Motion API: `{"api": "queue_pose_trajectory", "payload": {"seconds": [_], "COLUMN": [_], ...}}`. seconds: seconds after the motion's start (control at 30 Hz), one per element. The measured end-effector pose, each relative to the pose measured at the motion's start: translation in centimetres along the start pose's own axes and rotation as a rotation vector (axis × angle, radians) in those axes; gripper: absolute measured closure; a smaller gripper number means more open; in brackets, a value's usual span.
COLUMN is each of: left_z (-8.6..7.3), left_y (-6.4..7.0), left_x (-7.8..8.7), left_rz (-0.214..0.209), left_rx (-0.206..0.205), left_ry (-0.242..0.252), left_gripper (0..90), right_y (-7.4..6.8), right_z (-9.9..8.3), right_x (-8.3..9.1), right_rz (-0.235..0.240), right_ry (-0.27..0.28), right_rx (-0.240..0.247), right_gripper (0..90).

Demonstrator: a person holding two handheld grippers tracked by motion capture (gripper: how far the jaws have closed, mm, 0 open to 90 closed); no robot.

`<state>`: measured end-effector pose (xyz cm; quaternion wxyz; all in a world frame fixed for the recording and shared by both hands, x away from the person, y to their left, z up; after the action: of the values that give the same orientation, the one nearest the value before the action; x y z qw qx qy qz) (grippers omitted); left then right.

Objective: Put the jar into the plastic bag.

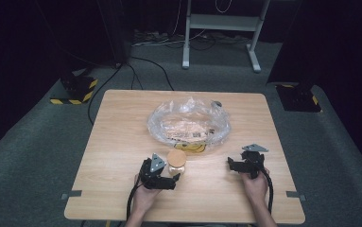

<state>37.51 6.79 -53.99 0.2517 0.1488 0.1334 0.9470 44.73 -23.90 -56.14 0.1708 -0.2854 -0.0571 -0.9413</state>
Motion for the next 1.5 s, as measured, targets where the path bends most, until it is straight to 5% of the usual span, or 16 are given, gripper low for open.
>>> {"api": "queue_pose_trajectory", "payload": {"seconds": [0.2,0.37,0.97,1.5], "left_z": [0.1,0.1,0.0,2.7], "left_y": [0.5,0.5,1.1,1.0], "left_x": [-0.9,-1.4,-1.5,-0.5], "left_rz": [-0.002,0.005,0.001,-0.009], "left_rx": [-0.014,0.014,-0.052,0.011], "left_ry": [0.000,0.006,0.016,0.041], "left_gripper": [9.9,13.9,25.2,25.4], "right_y": [0.0,0.0,0.0,0.0], "right_z": [0.0,0.0,0.0,0.0], "right_x": [0.0,0.0,0.0,0.0], "right_rz": [0.000,-0.001,-0.001,-0.001], "right_ry": [0.000,0.000,0.000,0.000], "right_rx": [0.000,0.000,-0.002,-0.002], "right_gripper": [7.9,7.9,7.9,7.9]}}
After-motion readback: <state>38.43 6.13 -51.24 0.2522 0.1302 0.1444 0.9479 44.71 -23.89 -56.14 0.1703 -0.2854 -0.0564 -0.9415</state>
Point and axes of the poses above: each handheld gripper's, and its own axes: x roughly backward along the jaws, z roughly out of its top, y roughly to its right, the point moved 3 cm from there along -x, roughly forward along the jaws, and after that the axes turned 10 degrees about y, right-handed, at the moved point
